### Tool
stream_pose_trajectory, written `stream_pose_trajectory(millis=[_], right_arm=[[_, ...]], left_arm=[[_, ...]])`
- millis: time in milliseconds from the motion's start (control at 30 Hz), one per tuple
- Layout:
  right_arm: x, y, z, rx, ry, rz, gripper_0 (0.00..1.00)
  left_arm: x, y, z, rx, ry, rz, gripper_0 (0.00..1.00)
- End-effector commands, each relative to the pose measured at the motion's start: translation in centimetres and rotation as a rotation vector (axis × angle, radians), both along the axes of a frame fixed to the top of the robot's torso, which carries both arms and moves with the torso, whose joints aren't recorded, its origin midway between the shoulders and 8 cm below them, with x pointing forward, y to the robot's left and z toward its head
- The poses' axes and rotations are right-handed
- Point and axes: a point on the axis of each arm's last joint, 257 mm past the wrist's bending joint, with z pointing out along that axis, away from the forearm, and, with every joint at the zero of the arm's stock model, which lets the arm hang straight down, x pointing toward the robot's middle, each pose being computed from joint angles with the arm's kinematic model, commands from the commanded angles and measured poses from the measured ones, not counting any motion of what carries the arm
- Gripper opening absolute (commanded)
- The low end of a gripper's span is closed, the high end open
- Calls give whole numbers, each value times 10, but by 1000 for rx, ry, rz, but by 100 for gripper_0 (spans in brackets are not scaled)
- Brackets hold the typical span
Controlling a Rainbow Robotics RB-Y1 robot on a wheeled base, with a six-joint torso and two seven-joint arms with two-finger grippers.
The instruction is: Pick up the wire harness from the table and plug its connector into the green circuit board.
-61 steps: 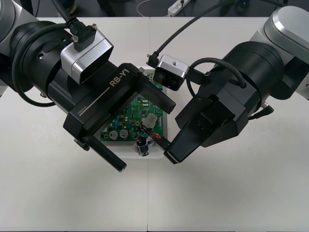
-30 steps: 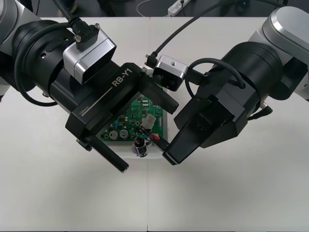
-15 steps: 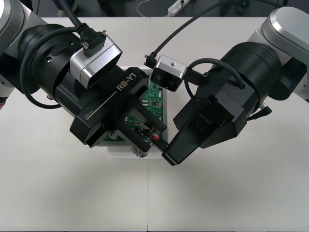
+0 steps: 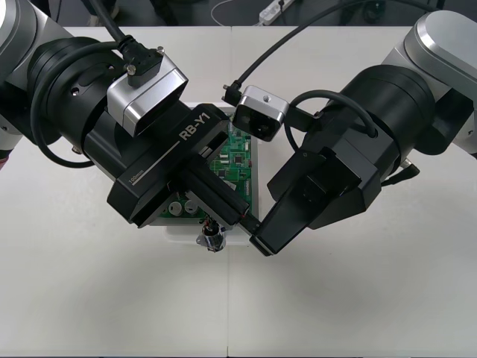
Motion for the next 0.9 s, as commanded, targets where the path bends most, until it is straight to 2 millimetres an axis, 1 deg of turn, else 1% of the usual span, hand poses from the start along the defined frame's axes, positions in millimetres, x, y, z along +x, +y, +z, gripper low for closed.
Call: stream_pose_trajectory(millis=[33, 67, 100, 133, 167, 200, 233, 267, 300, 633, 900], right_arm=[[-14, 6, 13, 21, -31, 57, 0], [-14, 6, 13, 21, -33, 55, 0], [-14, 6, 13, 23, -33, 55, 11], [-14, 6, 13, 23, -33, 55, 25], [-14, 6, 13, 33, -43, 57, 59], [-14, 6, 13, 42, -51, 60, 77], [-14, 6, 13, 40, -50, 59, 82], [-13, 6, 13, 40, -52, 56, 94], [-13, 6, 13, 44, -53, 58, 100], [-14, 5, 15, 56, -55, 63, 100], [-13, 5, 15, 57, -53, 61, 100]], left_arm=[[-16, -4, 7, -31, -77, -94, 0], [-16, -4, 8, -32, -76, -94, 0], [-15, -4, 8, -32, -73, -91, 0], [-14, -4, 8, -33, -73, -91, 0], [-15, -4, 8, -33, -74, -92, 0], [-15, -4, 8, -33, -74, -92, 0], [-14, -4, 8, -33, -73, -91, 0], [-15, -3, 8, -34, -72, -91, 0], [-15, -3, 8, -34, -72, -91, 0], [-11, -3, 9, -37, -61, -84, 0], [-9, 4, 10, -32, -46, -72, 0]])
